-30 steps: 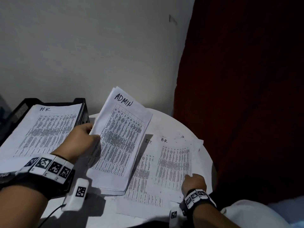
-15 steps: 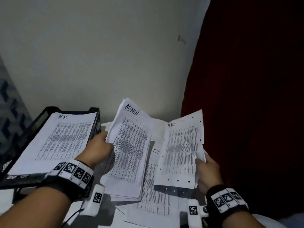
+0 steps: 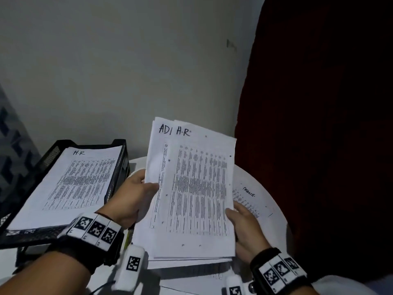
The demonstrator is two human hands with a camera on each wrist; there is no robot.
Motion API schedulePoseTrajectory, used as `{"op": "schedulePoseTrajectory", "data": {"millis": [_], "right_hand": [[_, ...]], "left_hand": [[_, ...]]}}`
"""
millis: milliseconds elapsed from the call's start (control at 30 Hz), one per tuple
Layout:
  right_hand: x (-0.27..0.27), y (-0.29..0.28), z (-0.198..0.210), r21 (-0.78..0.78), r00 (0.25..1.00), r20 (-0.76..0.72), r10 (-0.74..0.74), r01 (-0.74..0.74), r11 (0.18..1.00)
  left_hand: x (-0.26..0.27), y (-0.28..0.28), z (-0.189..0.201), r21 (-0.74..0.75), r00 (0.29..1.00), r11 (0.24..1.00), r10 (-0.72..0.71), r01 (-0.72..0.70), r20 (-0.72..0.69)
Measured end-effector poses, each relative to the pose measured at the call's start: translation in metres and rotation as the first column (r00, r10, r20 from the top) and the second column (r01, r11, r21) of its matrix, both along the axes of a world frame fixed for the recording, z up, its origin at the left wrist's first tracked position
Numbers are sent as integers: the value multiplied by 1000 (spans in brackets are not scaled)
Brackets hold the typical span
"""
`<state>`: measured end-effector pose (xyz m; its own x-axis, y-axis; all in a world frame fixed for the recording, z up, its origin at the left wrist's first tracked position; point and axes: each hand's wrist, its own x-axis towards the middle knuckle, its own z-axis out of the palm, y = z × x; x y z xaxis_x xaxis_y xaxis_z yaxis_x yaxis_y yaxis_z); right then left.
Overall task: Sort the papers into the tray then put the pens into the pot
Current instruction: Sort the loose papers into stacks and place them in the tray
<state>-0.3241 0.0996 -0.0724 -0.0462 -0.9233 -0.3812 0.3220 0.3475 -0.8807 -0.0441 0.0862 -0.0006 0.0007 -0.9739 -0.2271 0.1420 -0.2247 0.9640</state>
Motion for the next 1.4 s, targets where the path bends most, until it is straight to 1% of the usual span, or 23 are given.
{"op": "schedulePoseTrajectory", "data": {"millis": [100, 200, 233, 267, 333, 400, 433, 500, 533, 567, 633, 667, 700, 800, 900, 933, 1067, 1133, 1167, 1200, 1300, 1367, 1400], "right_hand": [[16, 0, -11, 28, 995, -26, 92, -92, 995], [27, -3, -25, -11, 986, -102, 130, -132, 991], [29, -5, -29, -37, 982, -129, 136, -142, 989], [30, -7, -32, -59, 981, -143, 134, -144, 988], [29, -11, -36, -80, 981, -149, 123, -136, 988], [24, -16, -40, -39, 980, -166, 110, -118, 992], [20, -19, -45, 14, 976, -195, 92, -91, 996], [7, -28, -61, 148, 951, -308, 38, 9, 989], [-1, -33, -72, 201, 915, -403, 35, 51, 978], [-8, -37, -83, 240, 840, -537, 78, 64, 969], [-15, -37, -100, 330, 622, -753, 217, 70, 941], [-16, -36, -109, 376, 562, -784, 264, 90, 922], [-14, -32, -116, 406, 543, -790, 286, 111, 907], [-1, -27, -134, 431, 441, -829, 343, 116, 895], [10, -25, -139, 376, 405, -864, 300, 121, 919], [10, -27, -138, 354, 406, -869, 281, 116, 928], [-12, -44, -126, 248, 481, -859, 173, 96, 964], [-29, -52, -105, 177, 534, -839, 107, 82, 981], [-37, -55, -91, 145, 573, -816, 71, 83, 986], [-45, -56, -76, 98, 633, -774, 13, 99, 990], [-63, -57, -34, -41, 795, -582, -173, 184, 982], [-61, -52, -14, -68, 913, -334, -233, 224, 972], [-57, -49, -7, -65, 948, -222, -229, 220, 973]], "left_hand": [[-11, 4, -1, 35, 997, 998, -59, 61, -41], [-16, 3, -6, 40, 993, 999, 38, -33, -112], [-17, 1, -10, 21, 995, 999, 36, -34, -91], [-19, 0, -12, 0, 999, 1000, 4, -4, -33], [-20, -1, -14, -30, 980, 999, -16, 22, 196], [-16, -5, -14, -55, 917, 998, 54, -35, 395], [-11, -8, -13, -90, 877, 995, 76, -38, 474], [0, -11, -8, -142, 795, 989, 109, -29, 597], [6, -13, -6, -147, 777, 988, 129, -47, 616], [12, -16, -5, -145, 775, 987, 141, -64, 617], [22, -20, -4, -139, 761, 987, 153, -84, 631], [25, -20, -2, -140, 743, 986, 159, -88, 650], [29, -21, -3, -148, 736, 985, 167, -91, 656], [34, -19, -3, -147, 720, 984, 171, -96, 673], [38, -18, -6, -146, 721, 985, 165, -89, 673], [39, -18, -5, -146, 724, 985, 165, -89, 670], [43, -18, -2, -141, 743, 986, 163, -93, 649], [43, -18, 0, -148, 740, 984, 169, -94, 651], [43, -19, 0, -152, 737, 984, 173, -96, 653], [42, -20, -1, -156, 736, 983, 178, -99, 653], [38, -19, 0, -133, 744, 986, 164, -102, 647], [34, -17, 1, -115, 760, 989, 143, -91, 633], [31, -16, 1, -109, 769, 990, 138, -89, 624]]}}
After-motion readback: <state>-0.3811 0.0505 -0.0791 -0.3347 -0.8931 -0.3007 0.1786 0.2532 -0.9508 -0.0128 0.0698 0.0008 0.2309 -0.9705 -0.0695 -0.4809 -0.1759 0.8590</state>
